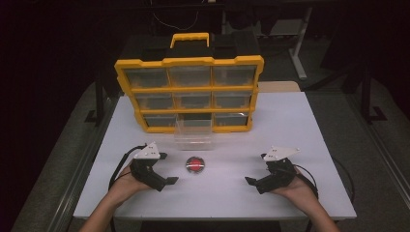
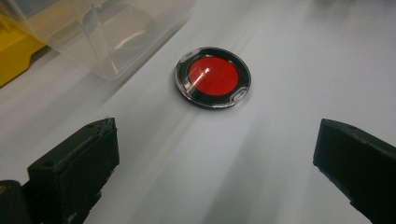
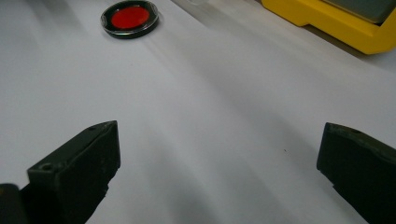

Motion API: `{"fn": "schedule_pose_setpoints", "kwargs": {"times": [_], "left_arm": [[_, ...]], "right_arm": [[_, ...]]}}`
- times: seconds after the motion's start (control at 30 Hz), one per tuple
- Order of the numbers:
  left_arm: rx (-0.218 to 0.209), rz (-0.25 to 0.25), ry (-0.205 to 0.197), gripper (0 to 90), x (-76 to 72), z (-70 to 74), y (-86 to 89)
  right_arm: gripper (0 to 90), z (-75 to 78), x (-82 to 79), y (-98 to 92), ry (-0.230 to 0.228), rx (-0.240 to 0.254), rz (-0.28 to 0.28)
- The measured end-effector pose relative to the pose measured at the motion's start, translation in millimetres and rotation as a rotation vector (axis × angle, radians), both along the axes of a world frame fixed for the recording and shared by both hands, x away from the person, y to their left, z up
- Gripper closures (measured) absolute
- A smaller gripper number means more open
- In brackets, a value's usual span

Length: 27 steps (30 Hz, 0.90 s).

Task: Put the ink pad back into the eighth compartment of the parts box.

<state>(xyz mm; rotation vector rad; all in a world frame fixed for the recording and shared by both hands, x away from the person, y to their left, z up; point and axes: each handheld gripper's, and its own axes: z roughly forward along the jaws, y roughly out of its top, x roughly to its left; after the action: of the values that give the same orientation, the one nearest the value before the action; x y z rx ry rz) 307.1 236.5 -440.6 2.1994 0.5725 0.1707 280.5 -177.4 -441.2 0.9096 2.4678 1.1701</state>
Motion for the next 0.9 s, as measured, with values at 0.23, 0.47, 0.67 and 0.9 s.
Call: {"fn": "schedule_pose_setpoints", "kwargs": {"times": [0.23,0.47,0.67,0.9], "left_arm": [[-0.004,-0.001,0.002,0.0,1.9,-0.4,-3.9],[-0.013,-0.005,0.001,0.0,4.1,1.1,-8.2],[-0.011,-0.011,0.0,0.0,5.8,0.3,-14.5],[-0.003,-0.021,0.0,0.0,8.2,-1.3,-21.2]], "right_arm": [[0.0,-0.1,-0.5,1.2,-0.001,-0.003,0.009],[0.0,0.7,-0.4,0.2,-0.001,0.003,0.01],[0.0,0.6,-0.2,0.0,0.0,0.004,0.01],[0.0,0.2,-0.3,0.6,0.004,0.002,0.015]]}}
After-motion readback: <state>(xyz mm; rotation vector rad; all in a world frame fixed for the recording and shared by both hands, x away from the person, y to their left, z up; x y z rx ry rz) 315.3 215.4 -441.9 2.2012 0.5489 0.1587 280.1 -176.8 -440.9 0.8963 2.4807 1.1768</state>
